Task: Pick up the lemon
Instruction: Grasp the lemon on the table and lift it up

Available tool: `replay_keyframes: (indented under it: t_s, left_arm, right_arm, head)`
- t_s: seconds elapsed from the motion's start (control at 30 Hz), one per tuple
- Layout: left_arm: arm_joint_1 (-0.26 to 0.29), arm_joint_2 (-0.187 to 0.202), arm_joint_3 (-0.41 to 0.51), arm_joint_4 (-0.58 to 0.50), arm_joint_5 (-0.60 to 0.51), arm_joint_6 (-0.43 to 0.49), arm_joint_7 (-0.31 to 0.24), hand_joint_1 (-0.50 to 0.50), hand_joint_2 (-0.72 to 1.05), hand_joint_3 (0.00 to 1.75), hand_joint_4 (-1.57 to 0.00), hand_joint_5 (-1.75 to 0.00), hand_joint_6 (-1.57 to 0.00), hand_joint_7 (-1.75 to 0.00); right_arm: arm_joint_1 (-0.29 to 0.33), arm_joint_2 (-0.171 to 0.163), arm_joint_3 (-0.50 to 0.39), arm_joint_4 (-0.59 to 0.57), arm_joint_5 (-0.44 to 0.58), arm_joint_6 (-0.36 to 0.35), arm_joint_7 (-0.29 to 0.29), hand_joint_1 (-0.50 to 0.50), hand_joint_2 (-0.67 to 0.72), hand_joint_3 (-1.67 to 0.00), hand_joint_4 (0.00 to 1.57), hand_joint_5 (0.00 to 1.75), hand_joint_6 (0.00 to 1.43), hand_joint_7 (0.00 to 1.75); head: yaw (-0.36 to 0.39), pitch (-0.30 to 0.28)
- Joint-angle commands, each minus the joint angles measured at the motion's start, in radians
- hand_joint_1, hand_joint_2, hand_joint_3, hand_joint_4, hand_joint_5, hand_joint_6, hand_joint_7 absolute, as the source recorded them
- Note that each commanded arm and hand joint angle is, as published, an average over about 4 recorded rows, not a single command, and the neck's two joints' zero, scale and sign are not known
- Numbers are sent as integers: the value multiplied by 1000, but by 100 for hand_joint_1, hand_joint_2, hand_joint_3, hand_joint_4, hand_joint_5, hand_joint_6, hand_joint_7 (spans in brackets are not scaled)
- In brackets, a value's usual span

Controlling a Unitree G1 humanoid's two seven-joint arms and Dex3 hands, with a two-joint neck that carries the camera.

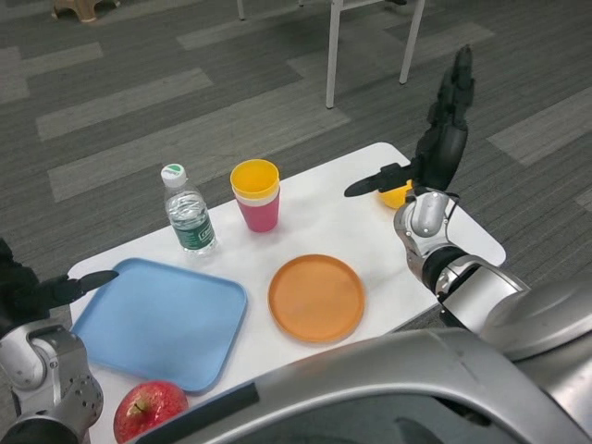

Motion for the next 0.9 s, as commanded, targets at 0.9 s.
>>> replay_keyframes:
  t_s: [0.9]
  left_arm:
    - [-30,-3,-17,22,-14,47,-31,-19,-28,9,0,0,0,-7]
  right_arm:
    - [-145,9,25,431,-3,308,168,-46,60,0,73,0,0,0]
  head:
    - [-148,141]
